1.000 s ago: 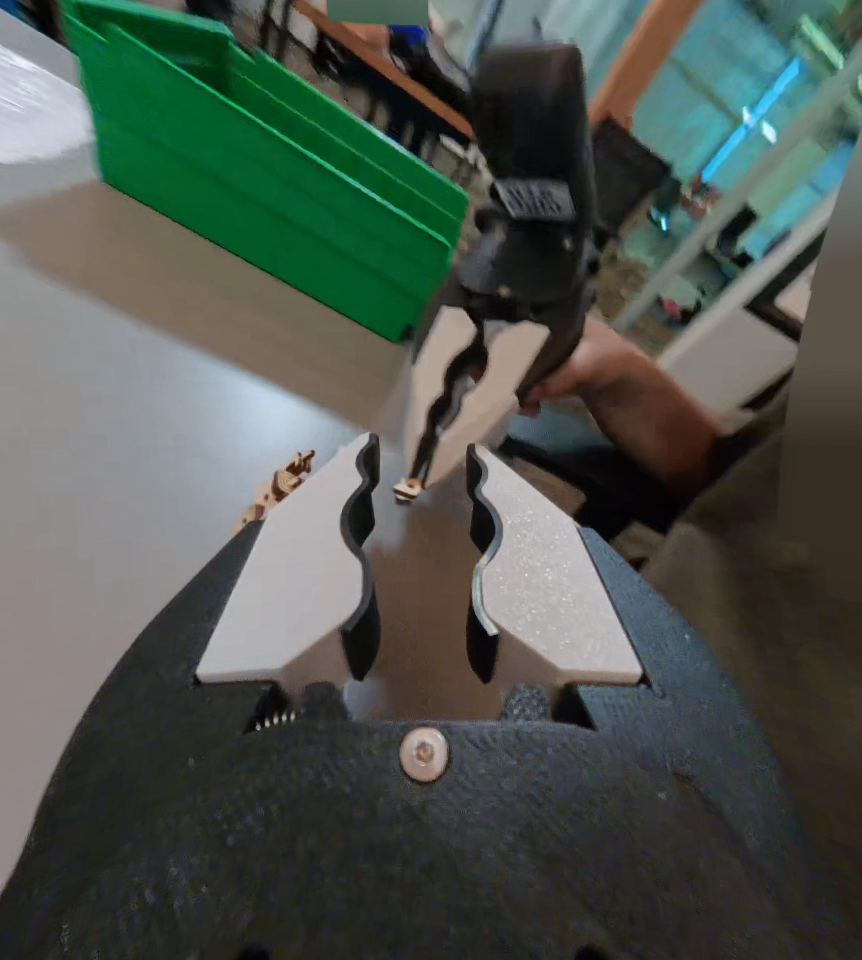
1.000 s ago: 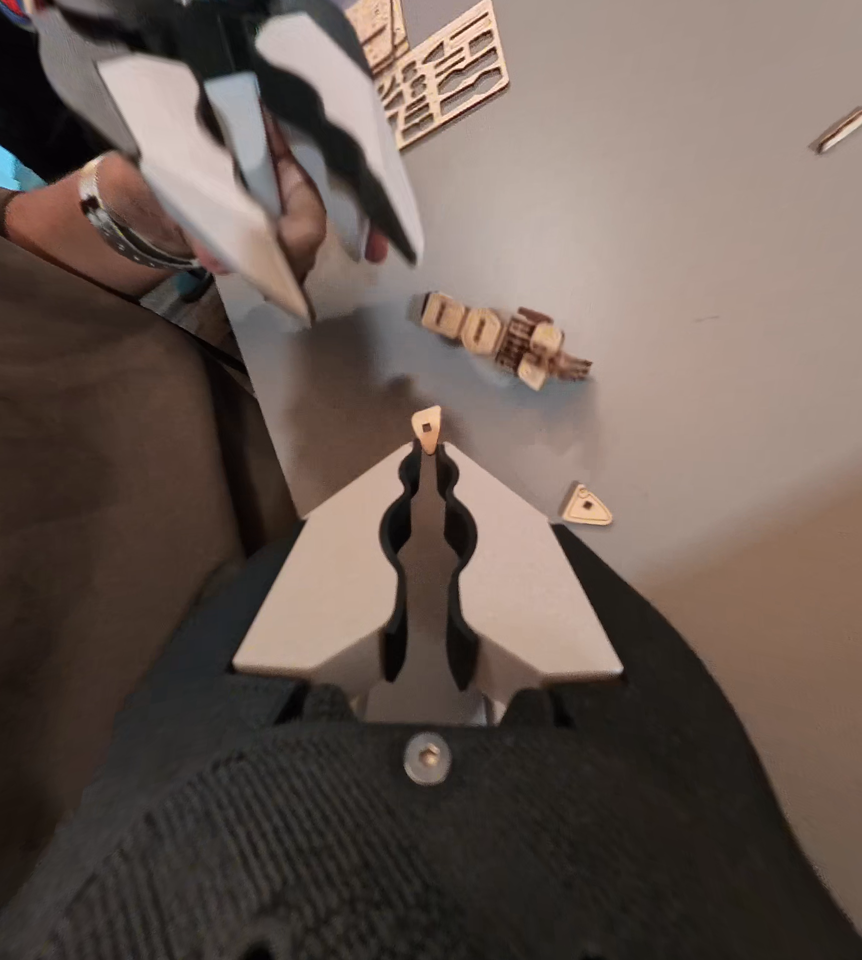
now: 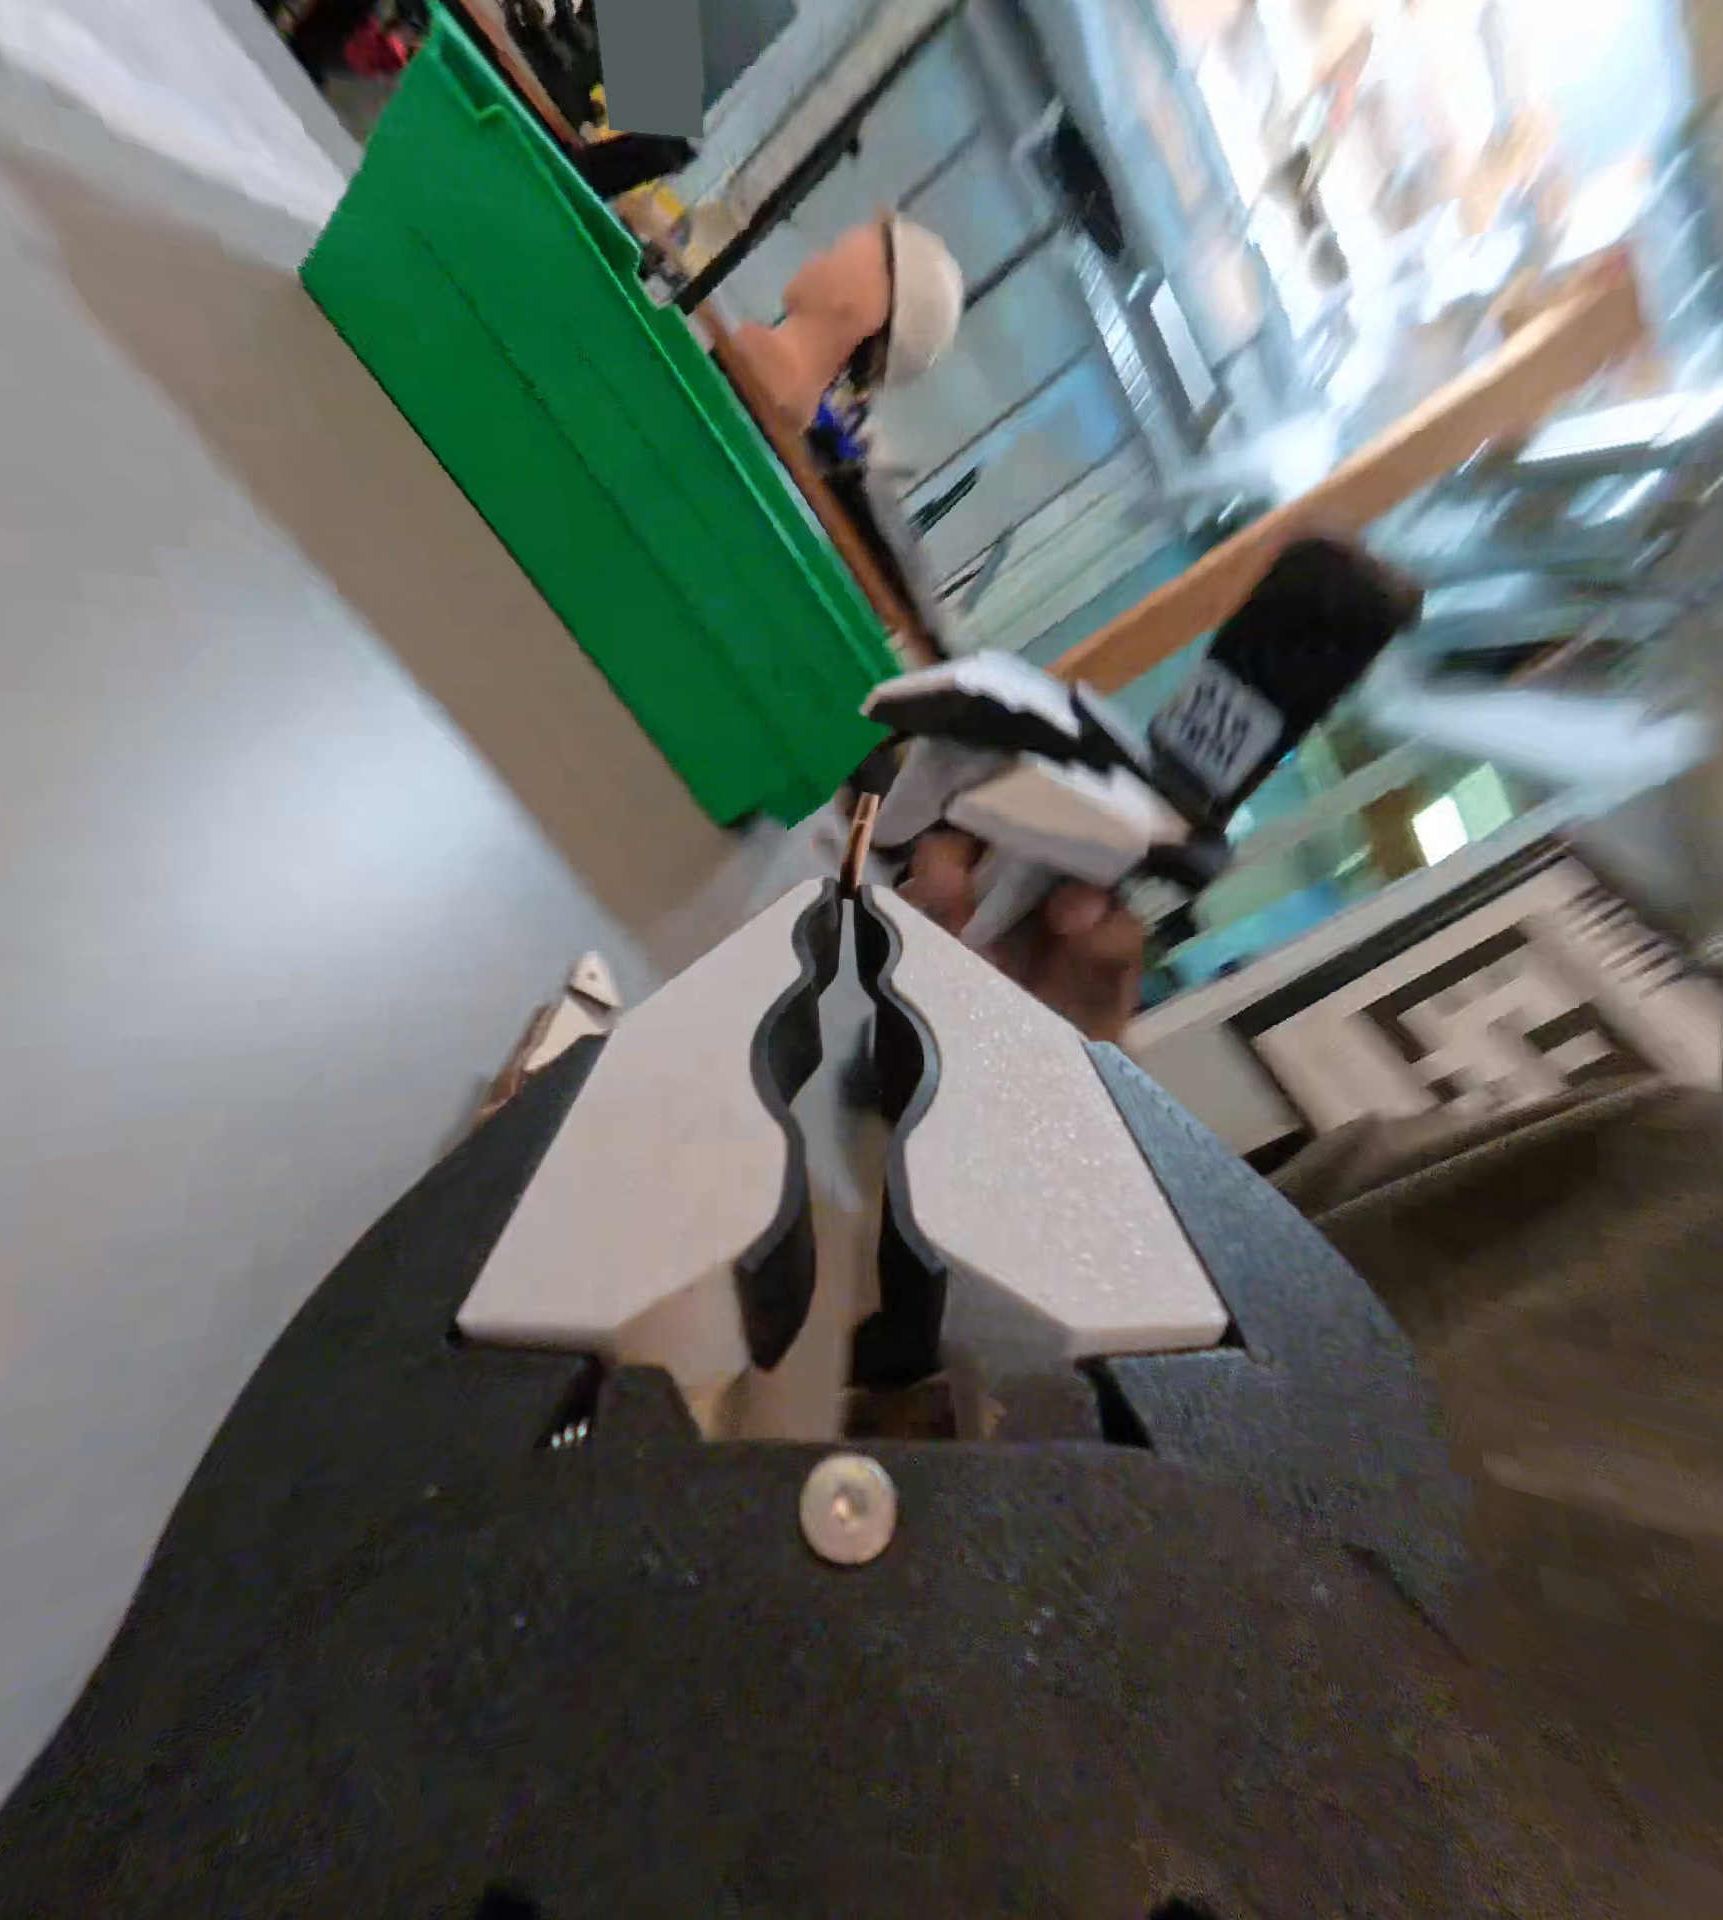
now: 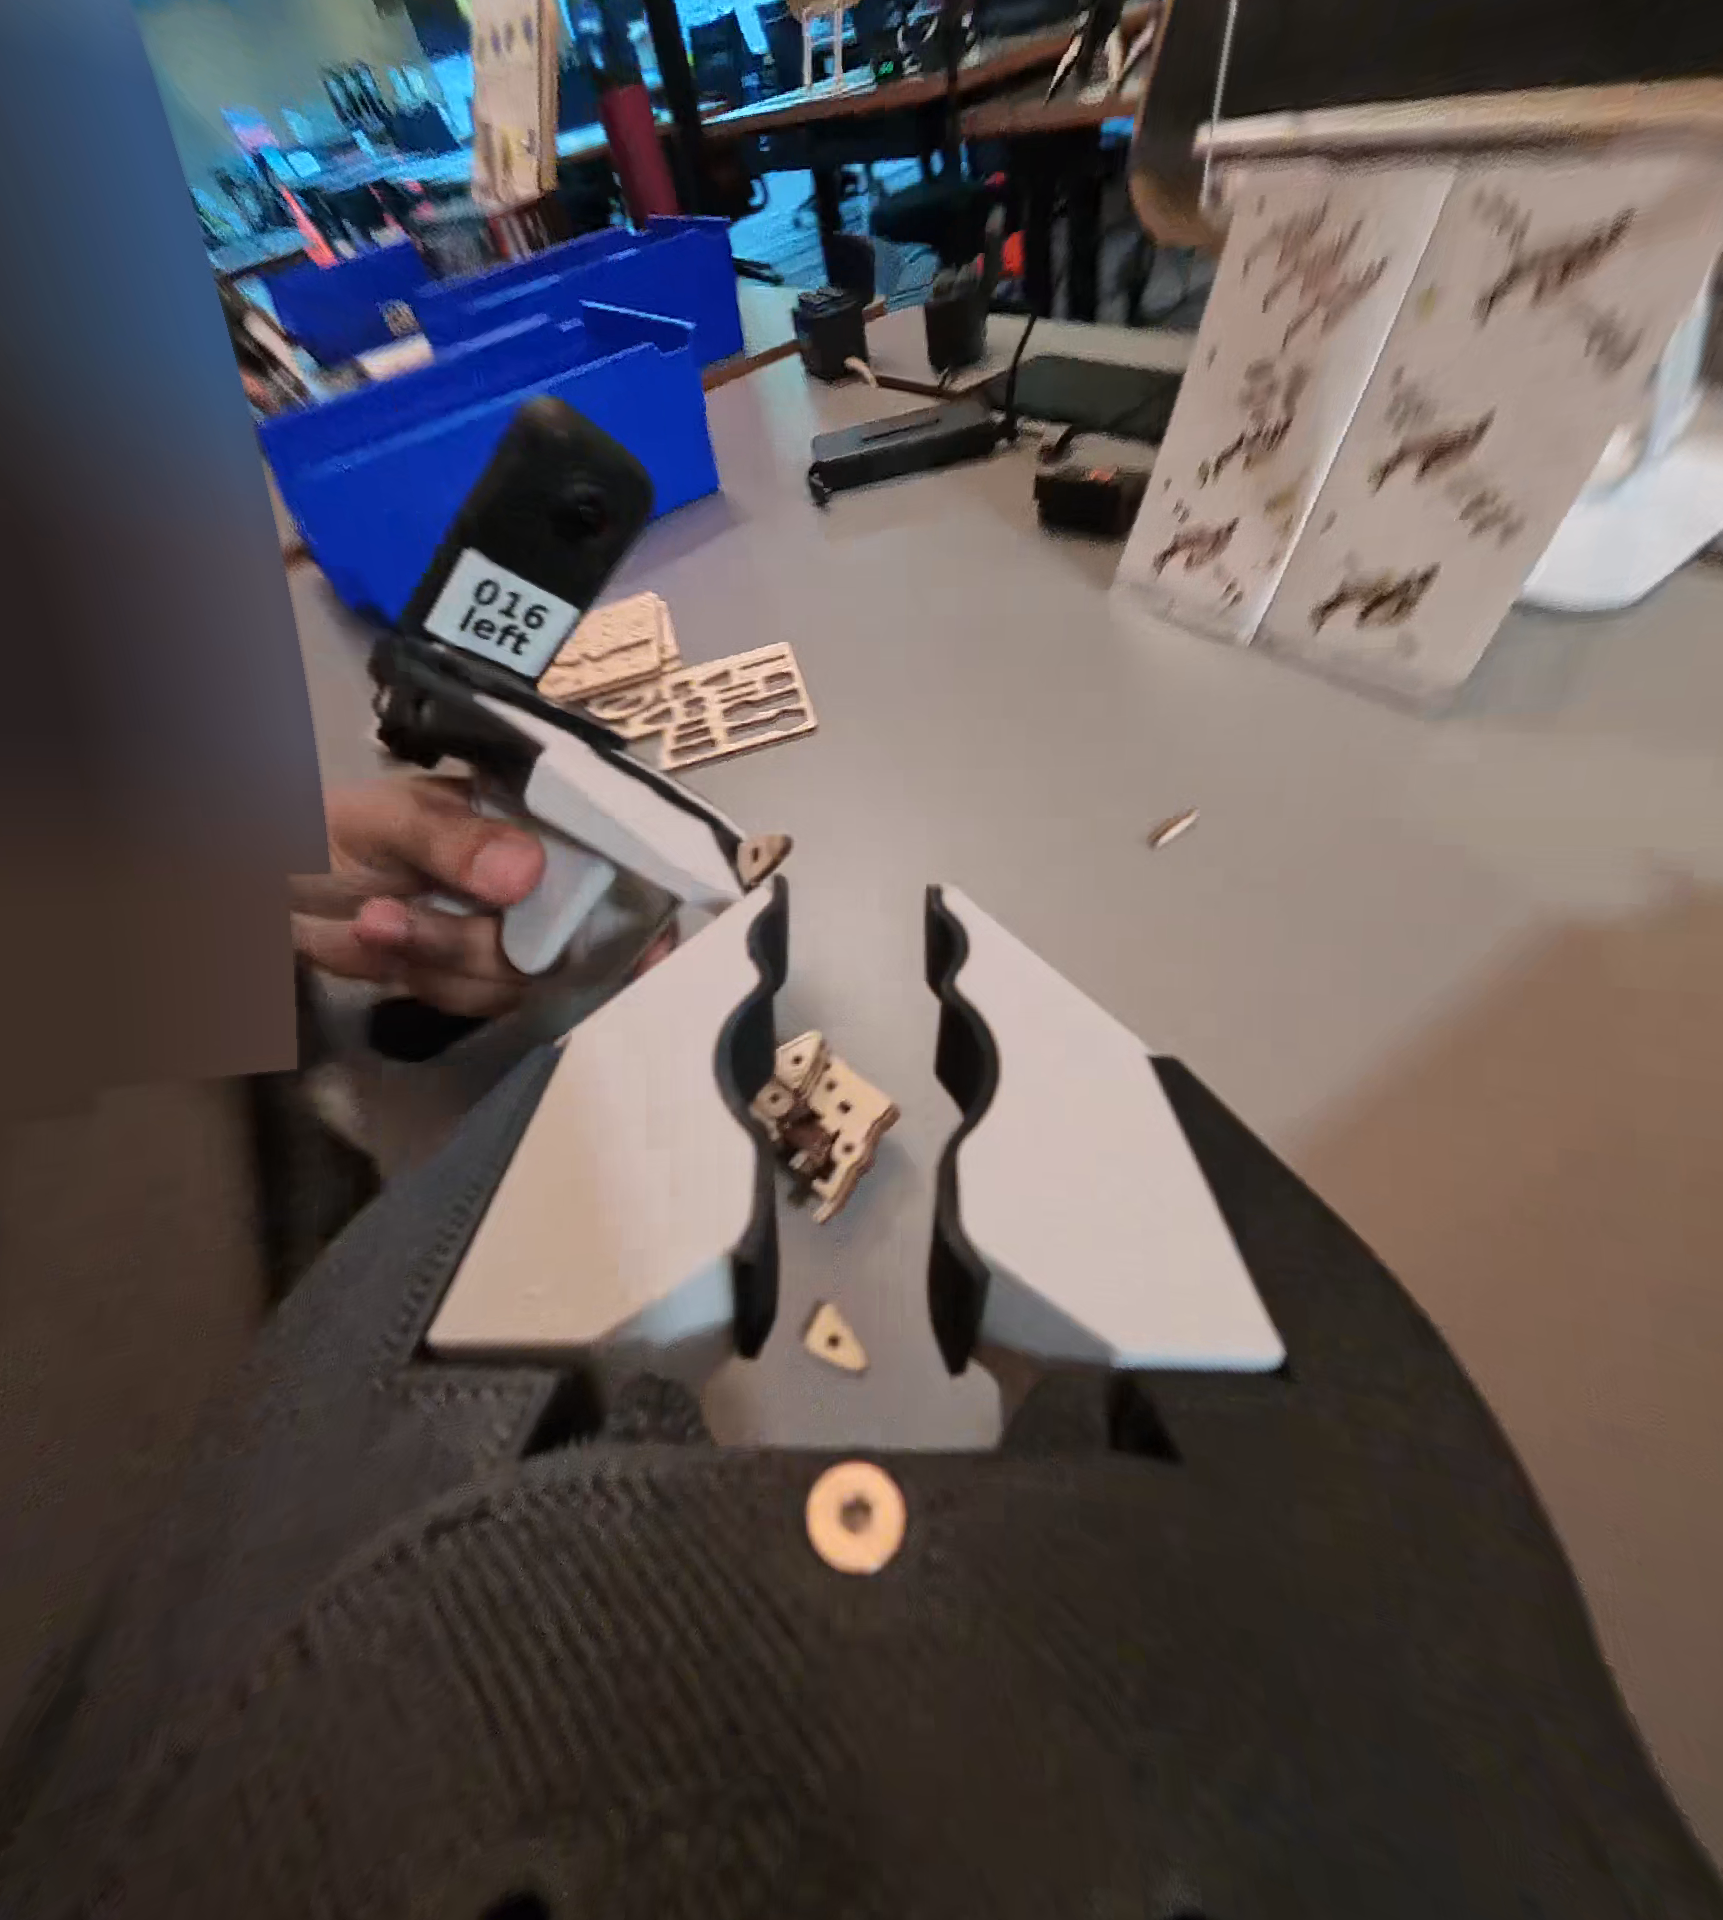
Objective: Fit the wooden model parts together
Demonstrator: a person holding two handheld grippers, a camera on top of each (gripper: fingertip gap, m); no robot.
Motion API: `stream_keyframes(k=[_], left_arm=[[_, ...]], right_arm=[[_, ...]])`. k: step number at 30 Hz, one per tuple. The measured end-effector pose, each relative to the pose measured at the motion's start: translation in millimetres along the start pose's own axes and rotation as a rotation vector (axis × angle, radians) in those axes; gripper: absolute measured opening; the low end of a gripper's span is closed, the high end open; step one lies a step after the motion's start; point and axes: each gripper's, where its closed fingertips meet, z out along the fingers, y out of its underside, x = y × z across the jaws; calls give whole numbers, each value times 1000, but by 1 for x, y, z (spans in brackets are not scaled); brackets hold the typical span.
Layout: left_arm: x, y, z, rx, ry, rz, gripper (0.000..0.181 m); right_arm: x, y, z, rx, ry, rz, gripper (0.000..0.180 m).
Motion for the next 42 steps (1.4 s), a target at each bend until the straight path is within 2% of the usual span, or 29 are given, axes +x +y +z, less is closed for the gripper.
stream_keyframes(k=[3,6,8,14,17,22,30,32,42], left_arm=[[-3,-5,-4,44,92,-222,0],[3,2,-2,-9,143,-282,0],[6,5,-1,-32,155,-301,0],[11,14,0,-82,200,-371,0],[13,15,0,-76,226,-422,0],[19,22,1,-141,257,-419,0],[18,20,0,-120,267,-451,0],[20,18,-1,-120,276,-444,0],[15,14,-1,-85,237,-388,0]], right_arm=[[-7,2,8,-38,119,-273,29],[-10,13,15,-101,196,-520,33],[-17,21,20,-127,177,-594,33],[-27,17,20,-84,149,-671,34],[-32,18,20,-86,142,-720,26],[-36,25,24,-100,119,-741,30],[-40,22,22,-88,126,-785,20],[-42,23,23,-90,108,-778,10],[-41,25,23,-82,69,-689,15]])
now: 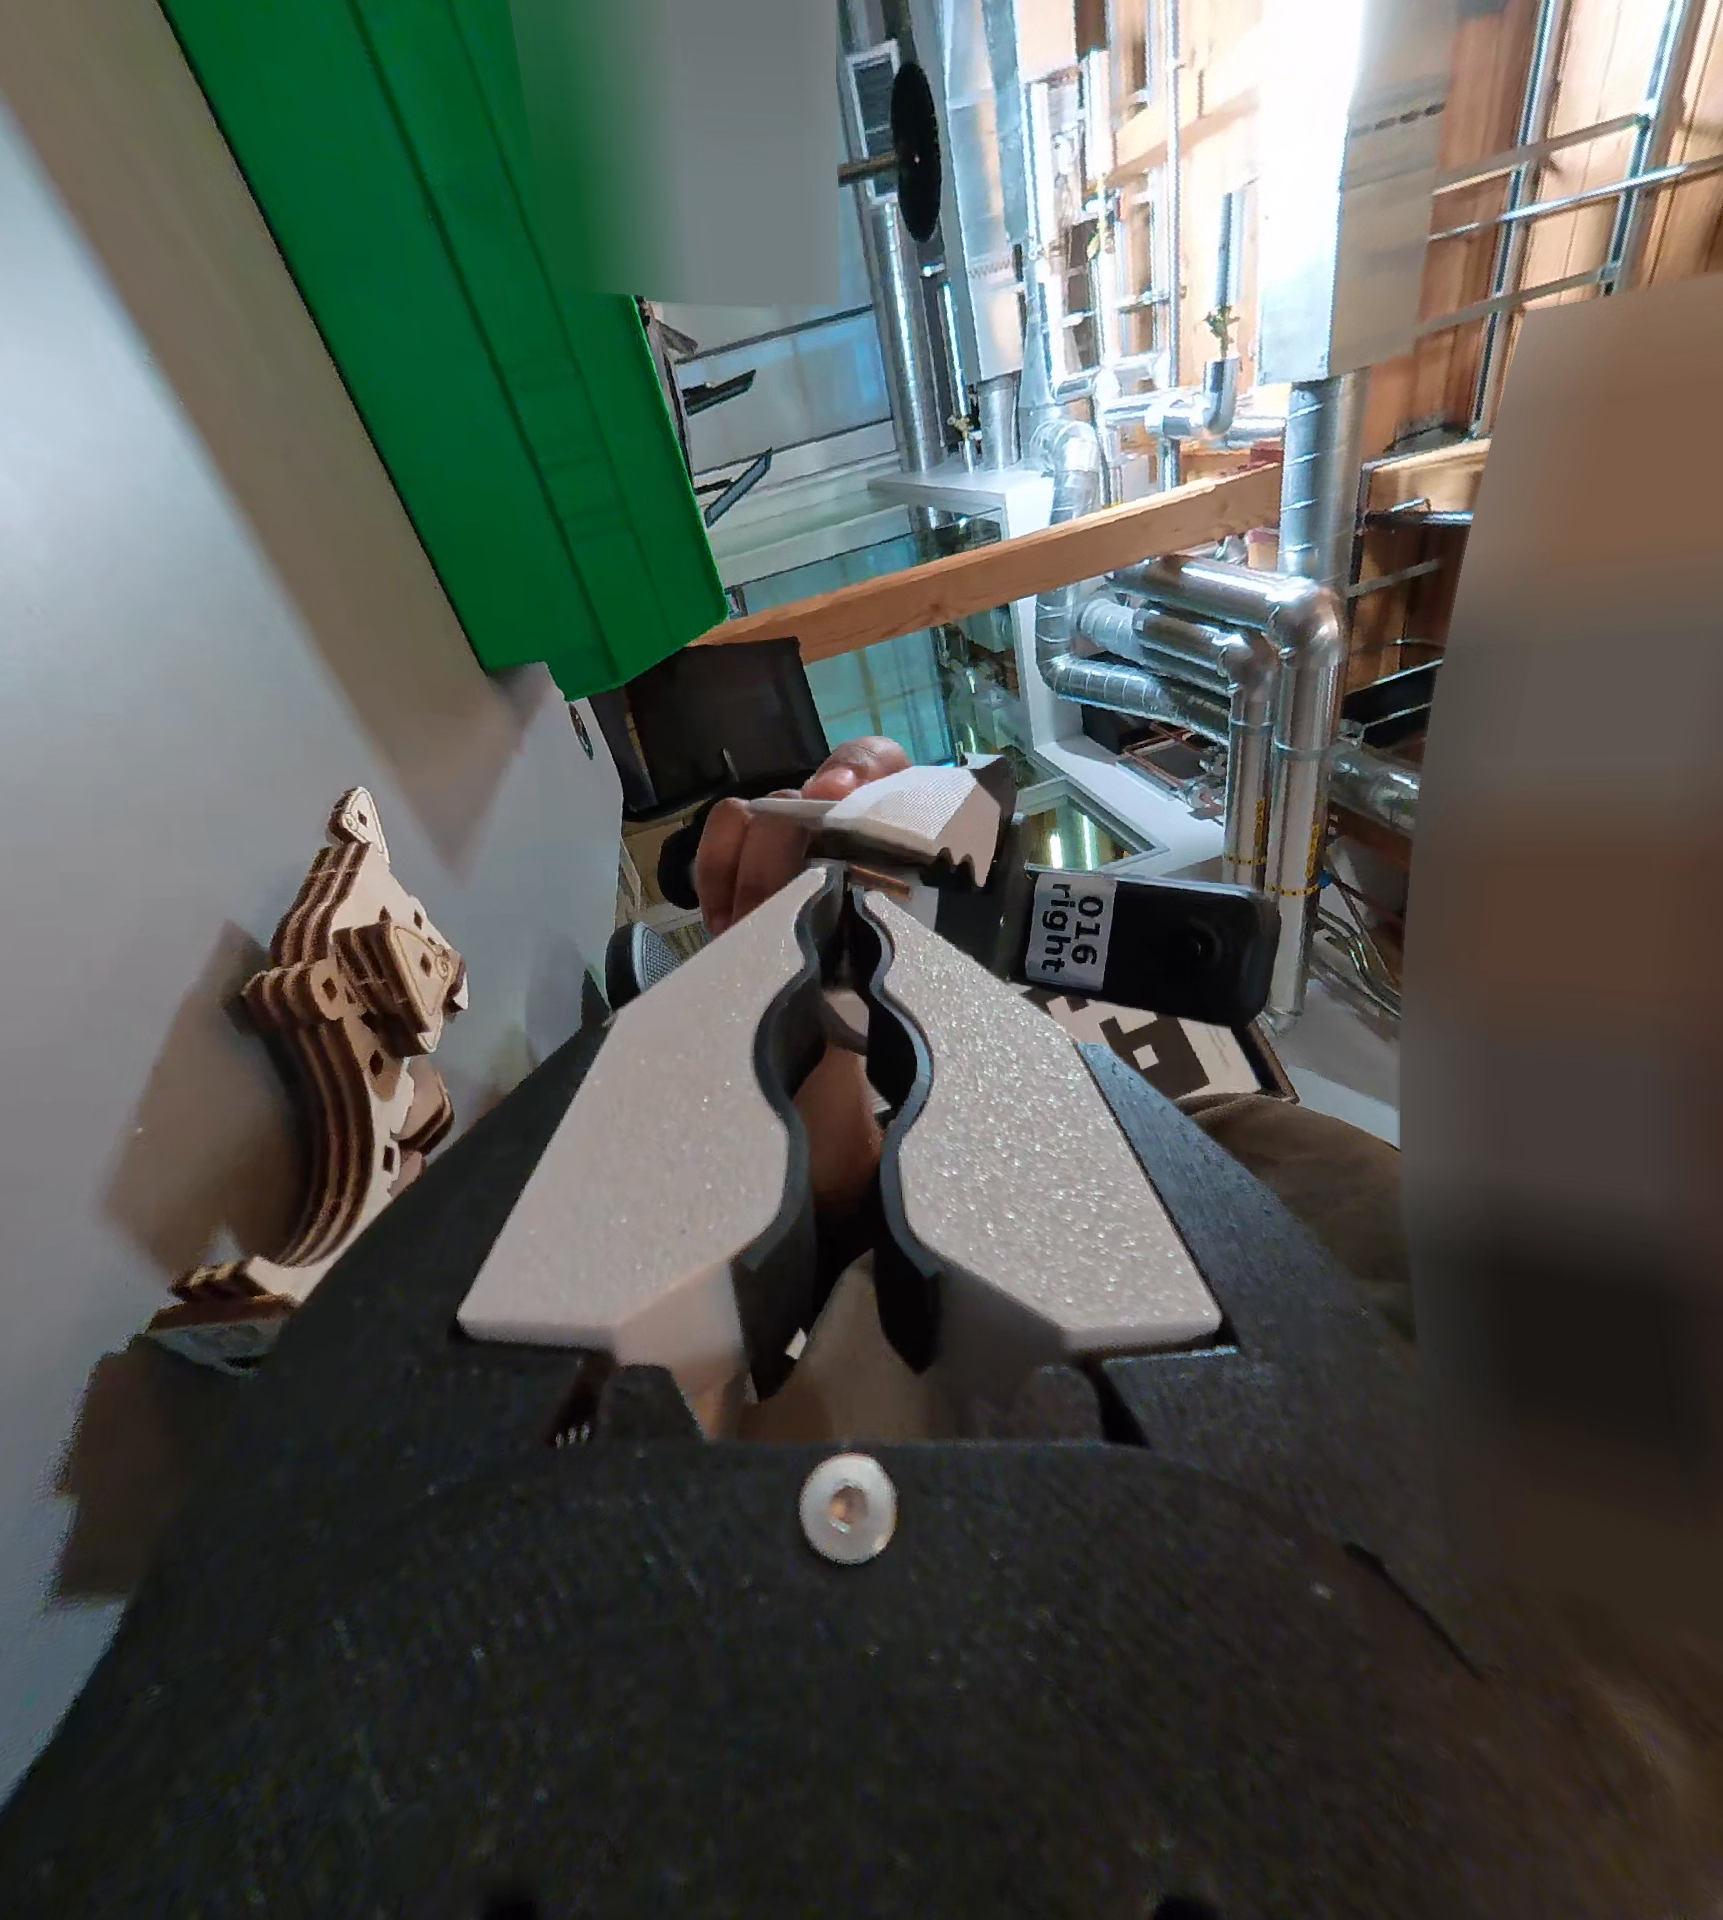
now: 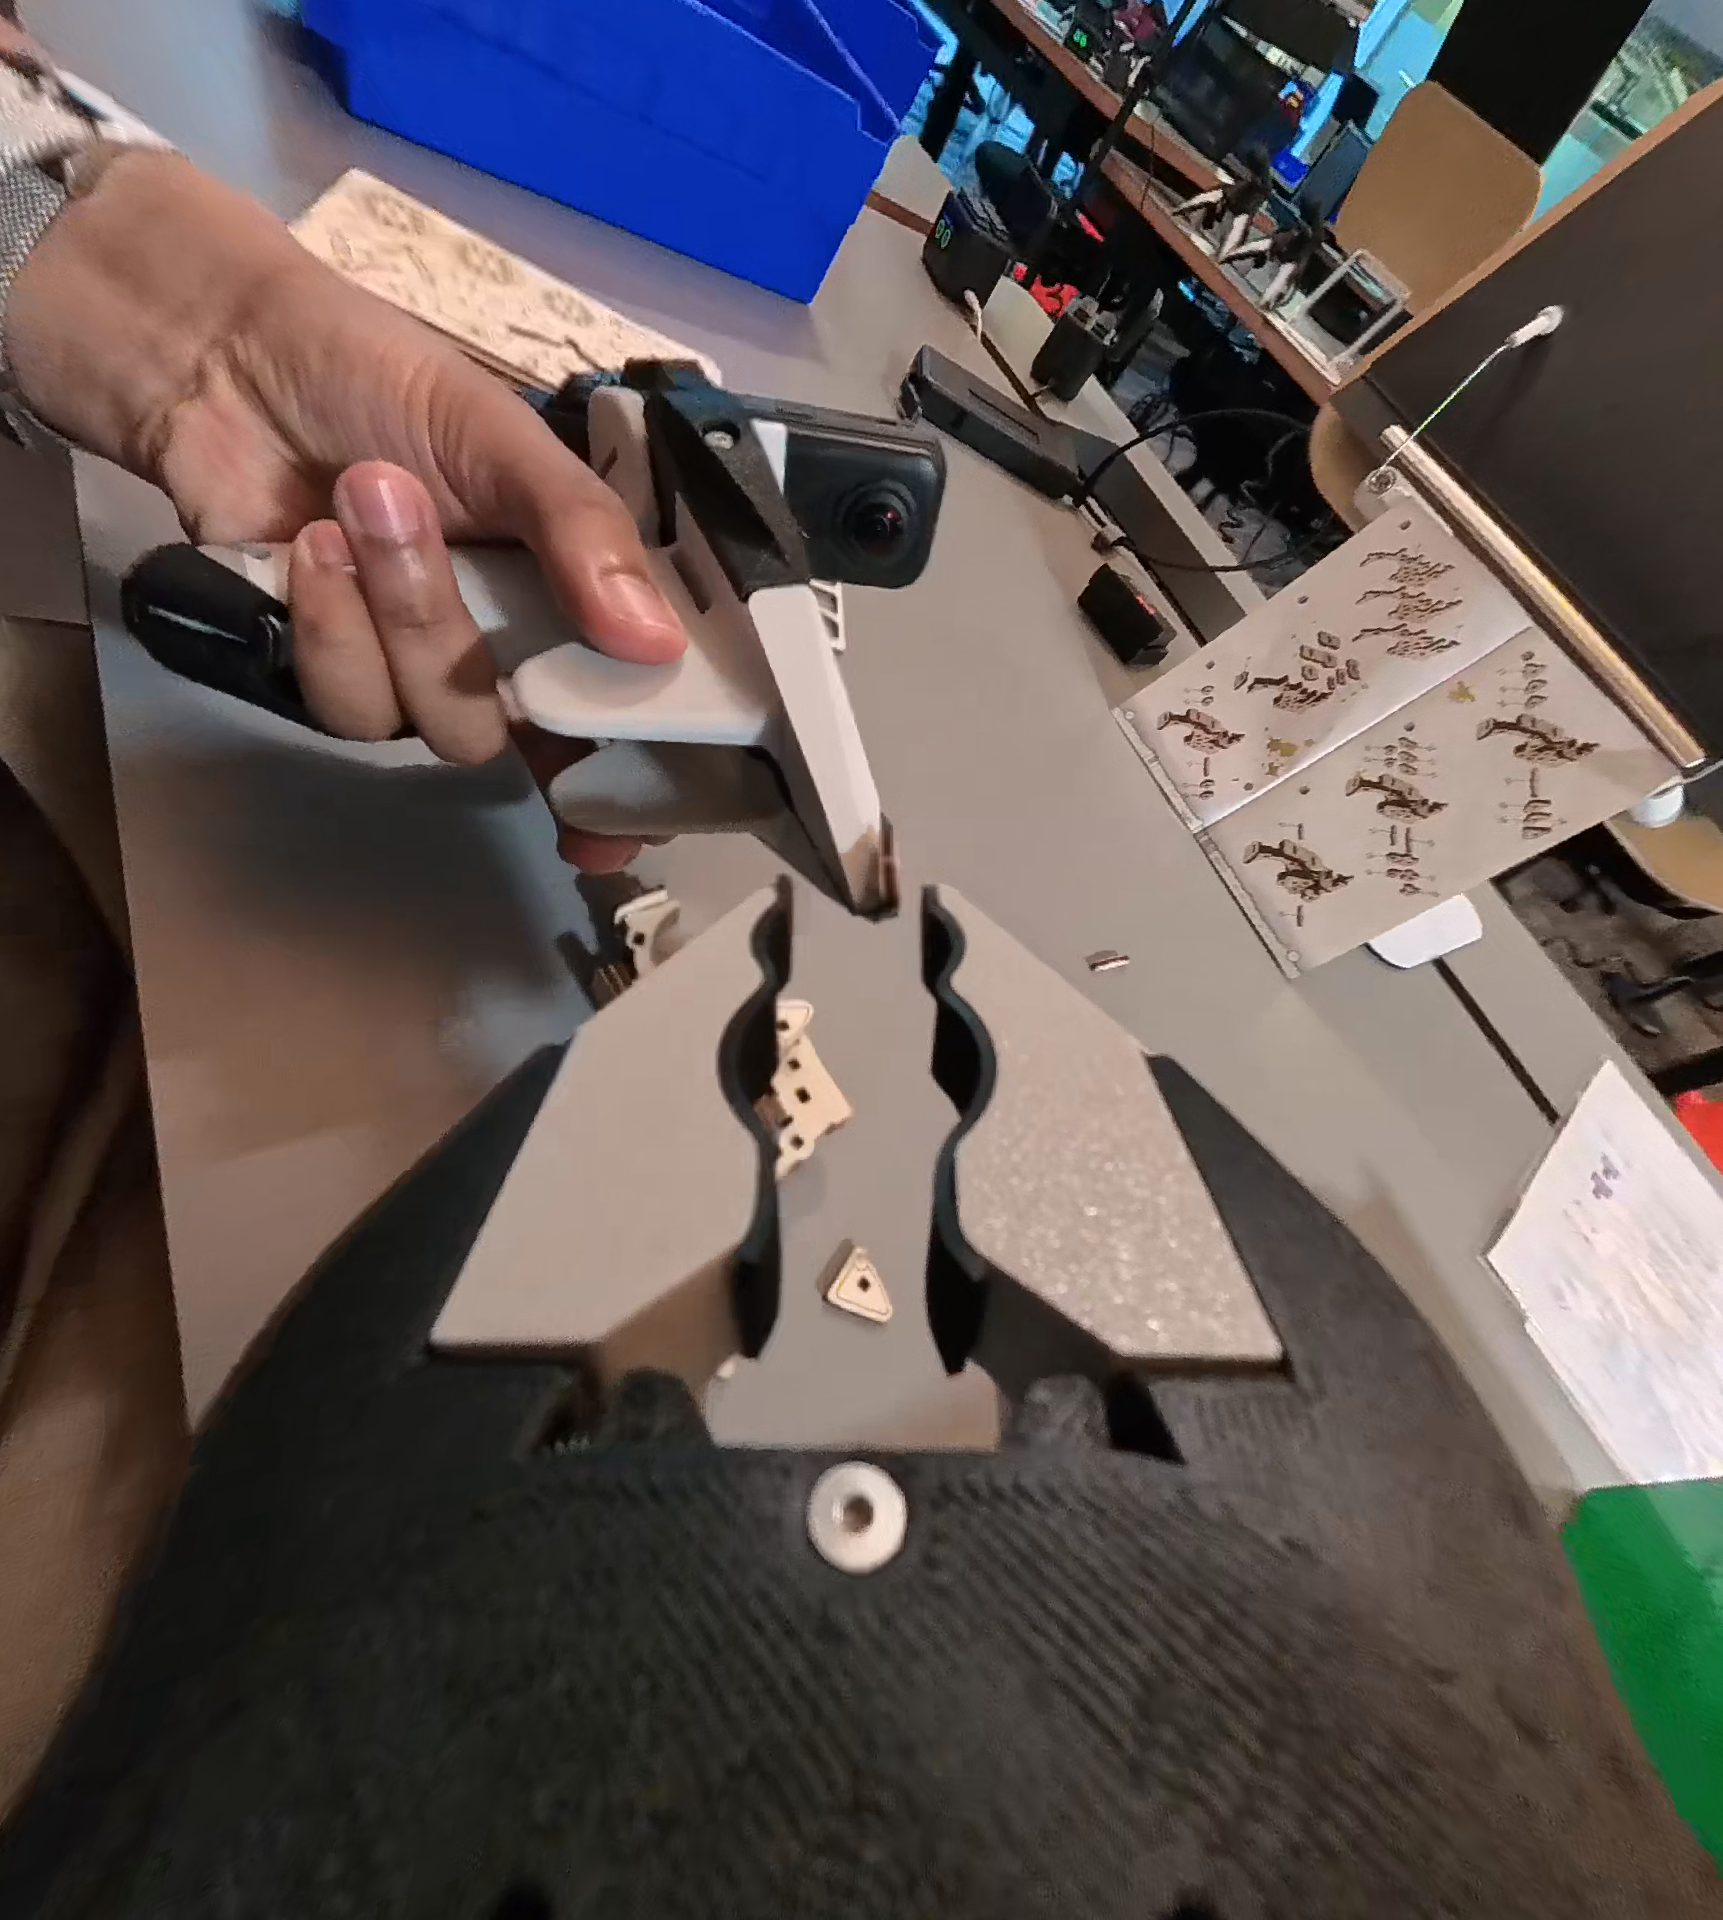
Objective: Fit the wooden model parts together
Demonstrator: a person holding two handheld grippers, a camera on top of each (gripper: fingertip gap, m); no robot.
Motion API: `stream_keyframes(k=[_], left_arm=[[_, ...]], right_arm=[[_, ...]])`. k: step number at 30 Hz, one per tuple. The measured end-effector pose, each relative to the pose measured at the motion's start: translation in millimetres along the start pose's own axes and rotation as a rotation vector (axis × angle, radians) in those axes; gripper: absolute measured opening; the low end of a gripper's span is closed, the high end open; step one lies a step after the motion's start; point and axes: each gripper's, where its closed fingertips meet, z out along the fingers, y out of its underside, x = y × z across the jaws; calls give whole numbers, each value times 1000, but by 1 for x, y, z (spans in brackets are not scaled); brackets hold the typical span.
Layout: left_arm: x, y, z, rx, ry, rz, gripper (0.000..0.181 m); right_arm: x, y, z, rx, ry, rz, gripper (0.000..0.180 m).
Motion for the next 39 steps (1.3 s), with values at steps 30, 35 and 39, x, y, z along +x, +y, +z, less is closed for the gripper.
stream_keyframes(k=[30,35,39], left_arm=[[-23,11,0,-148,-320,402,0],[-21,17,0,-139,-304,359,0],[-18,21,-3,-139,-318,386,0]], right_arm=[[-98,57,-77,-292,-429,149,17],[-118,79,-69,-406,-440,-96,23],[-120,82,-64,-407,-429,-158,15]])
